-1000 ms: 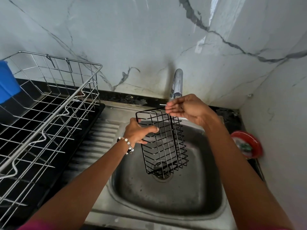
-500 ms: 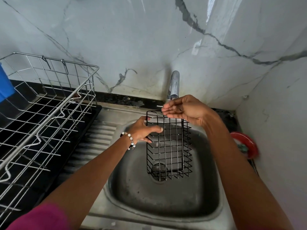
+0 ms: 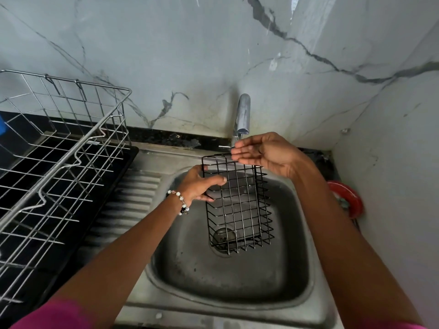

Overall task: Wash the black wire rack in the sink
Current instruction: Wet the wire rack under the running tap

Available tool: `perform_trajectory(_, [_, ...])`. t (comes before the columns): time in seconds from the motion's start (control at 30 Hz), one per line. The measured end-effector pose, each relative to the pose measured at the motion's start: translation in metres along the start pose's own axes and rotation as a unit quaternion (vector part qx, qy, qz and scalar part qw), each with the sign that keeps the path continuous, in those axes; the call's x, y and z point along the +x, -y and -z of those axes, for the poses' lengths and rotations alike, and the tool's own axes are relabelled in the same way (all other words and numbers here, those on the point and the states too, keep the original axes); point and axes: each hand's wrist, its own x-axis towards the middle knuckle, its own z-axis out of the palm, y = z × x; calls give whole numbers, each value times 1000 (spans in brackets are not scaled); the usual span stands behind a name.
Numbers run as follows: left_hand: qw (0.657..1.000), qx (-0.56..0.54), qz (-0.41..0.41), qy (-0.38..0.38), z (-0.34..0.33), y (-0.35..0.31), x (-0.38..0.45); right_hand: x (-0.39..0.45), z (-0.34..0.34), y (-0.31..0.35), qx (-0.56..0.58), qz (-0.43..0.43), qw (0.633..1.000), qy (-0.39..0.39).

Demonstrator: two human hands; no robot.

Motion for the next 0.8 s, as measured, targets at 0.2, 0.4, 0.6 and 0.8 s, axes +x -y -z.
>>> perform_trajectory(0.2, [999, -11, -8, -32, 24, 7, -2, 7, -15, -1, -25, -13, 999, -33])
perform_trajectory(0.4, [996, -19, -24, -83, 39, 17, -7, 10, -29, -2, -26, -22, 999, -41])
perform_trajectory(0.6, [990, -77, -21, -116, 45, 22, -12, 6, -34, -3, -47, -45, 997, -37])
perform_trajectory(0.8, [983, -118, -16, -141, 40, 26, -12, 6, -38, -3, -86, -25, 993, -80])
